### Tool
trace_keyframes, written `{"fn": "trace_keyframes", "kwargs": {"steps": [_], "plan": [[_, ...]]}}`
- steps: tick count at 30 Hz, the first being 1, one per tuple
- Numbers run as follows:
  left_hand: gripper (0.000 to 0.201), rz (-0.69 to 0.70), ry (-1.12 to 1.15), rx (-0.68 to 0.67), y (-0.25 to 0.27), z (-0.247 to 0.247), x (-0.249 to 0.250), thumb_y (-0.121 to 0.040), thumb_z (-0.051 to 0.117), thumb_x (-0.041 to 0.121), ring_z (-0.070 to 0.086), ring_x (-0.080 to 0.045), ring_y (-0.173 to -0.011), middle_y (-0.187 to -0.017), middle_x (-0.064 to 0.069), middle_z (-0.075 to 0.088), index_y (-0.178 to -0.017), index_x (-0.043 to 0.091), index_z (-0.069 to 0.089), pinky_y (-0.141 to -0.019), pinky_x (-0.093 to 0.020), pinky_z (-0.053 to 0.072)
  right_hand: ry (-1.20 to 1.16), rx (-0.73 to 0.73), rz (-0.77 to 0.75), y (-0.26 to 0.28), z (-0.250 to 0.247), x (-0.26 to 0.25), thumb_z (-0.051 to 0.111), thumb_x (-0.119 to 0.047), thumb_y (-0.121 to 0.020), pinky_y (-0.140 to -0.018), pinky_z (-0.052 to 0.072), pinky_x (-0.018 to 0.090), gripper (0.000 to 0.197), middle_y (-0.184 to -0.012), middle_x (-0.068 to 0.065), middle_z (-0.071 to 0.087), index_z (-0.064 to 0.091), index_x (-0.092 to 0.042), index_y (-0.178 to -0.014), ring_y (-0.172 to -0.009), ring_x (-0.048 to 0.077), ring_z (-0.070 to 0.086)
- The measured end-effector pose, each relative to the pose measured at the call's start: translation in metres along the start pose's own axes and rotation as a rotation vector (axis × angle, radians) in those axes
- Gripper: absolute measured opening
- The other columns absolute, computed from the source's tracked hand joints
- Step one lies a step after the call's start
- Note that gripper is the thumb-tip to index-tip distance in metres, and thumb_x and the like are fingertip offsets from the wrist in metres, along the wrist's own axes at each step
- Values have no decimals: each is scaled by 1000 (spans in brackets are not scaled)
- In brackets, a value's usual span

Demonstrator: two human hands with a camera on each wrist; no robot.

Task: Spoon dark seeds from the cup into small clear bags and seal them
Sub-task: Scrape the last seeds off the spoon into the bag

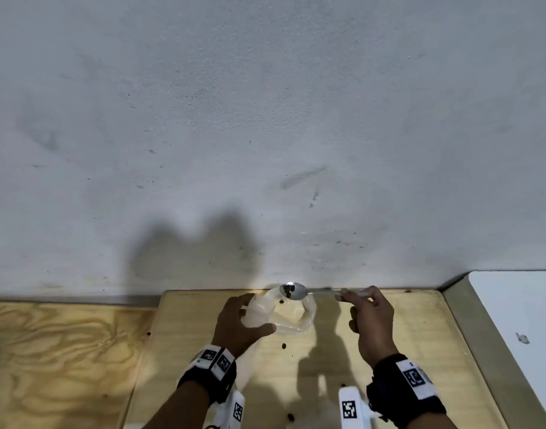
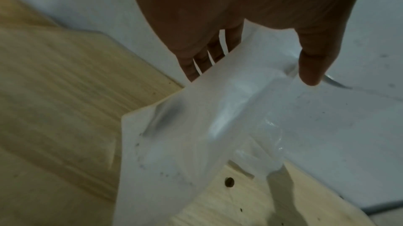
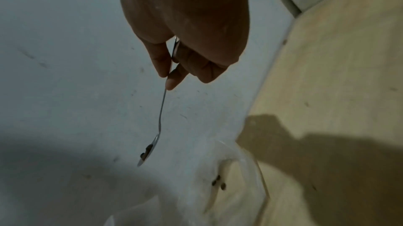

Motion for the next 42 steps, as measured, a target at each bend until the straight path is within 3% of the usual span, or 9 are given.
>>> {"fn": "trace_keyframes", "kwargs": {"steps": [5, 7, 10, 13, 17, 21, 27, 31, 42], "plan": [[68, 153, 9, -11, 11, 4, 19, -37, 83, 54, 60, -1, -94, -108, 14, 58, -99, 44, 57, -75, -17, 48, 245, -256, -242, 8, 24, -31, 78, 0, -73, -54, 42, 27, 37, -63, 24, 46, 42, -9, -67, -59, 22, 52], [66, 177, -36, -50, 12, 5, 24, -38, 82, 55, 60, -3, -94, -109, 14, 58, -99, 49, 56, -78, -20, 49, 408, -339, -372, 16, 37, -44, 79, -5, -72, -63, 49, 35, 35, -68, 18, 62, 45, -11, -68, -69, 22, 63], [74, 148, -64, -78, 13, 6, 30, -37, 80, 59, 61, -7, -93, -111, 11, 58, -105, 43, 58, -76, -17, 48, 578, -489, -533, 31, 53, -60, 79, -9, -79, -54, 40, 22, 31, -75, -1, 73, 49, -14, -72, -50, 4, 50], [78, 92, -40, -99, 13, 4, 30, -38, 83, 57, 64, -8, -94, -114, 9, 61, -110, 39, 60, -79, -22, 52, 610, -524, -618, 38, 60, -69, 80, -13, -81, -49, 35, 18, 27, -78, -4, 74, 55, -20, -73, -42, 6, 37], [85, -42, -21, -117, 16, -3, 15, -43, 85, 53, 62, -10, -100, -117, 7, 60, -121, 31, 59, -79, -22, 49, 338, -236, -557, 21, 48, -65, 78, -4, -82, -57, 45, 18, 21, -78, 1, 71, 59, -13, -83, -68, 7, 66], [82, -134, -19, -106, 25, -12, -10, -50, 88, 44, 60, -11, -100, -120, 5, 59, -124, 28, 58, -72, -19, 47, 370, -57, -447, 1, 32, -32, 74, -6, -85, -66, 51, 20, 15, -86, 1, 72, 63, -16, -85, -81, 11, 69], [79, -212, 9, -99, 36, -18, -36, -51, 89, 40, 61, -13, -101, -122, 1, 60, -123, 31, 58, -78, -25, 50, 588, -120, -305, -21, 42, 25, 67, 2, -84, -67, 49, 24, 24, -74, -11, 73, 66, -22, -80, -70, 1, 67], [93, -234, 13, -103, 36, -19, -41, -45, 87, 47, 61, -12, -101, -121, 3, 59, -131, 28, 56, -77, -24, 49, 680, -151, -209, -33, 60, 41, 62, 0, -87, -66, 45, 25, 25, -73, -16, 69, 62, -24, -80, -78, 13, 67], [89, -233, 25, -105, 28, -22, -36, -44, 87, 48, 61, -11, -100, -121, 4, 60, -125, 31, 57, -77, -23, 49, 1031, -228, -16, -64, 46, 54, 67, -31, -85, -75, 52, 26, 14, -90, 0, 76, 78, -22, -86, -89, 23, 70]]}}
Point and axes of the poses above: each hand's wrist, its own y-axis away from the middle knuckle, its own z-axis out of the palm, x = y × z, the point moved 2 cm from there along -y, towards the middle knuckle
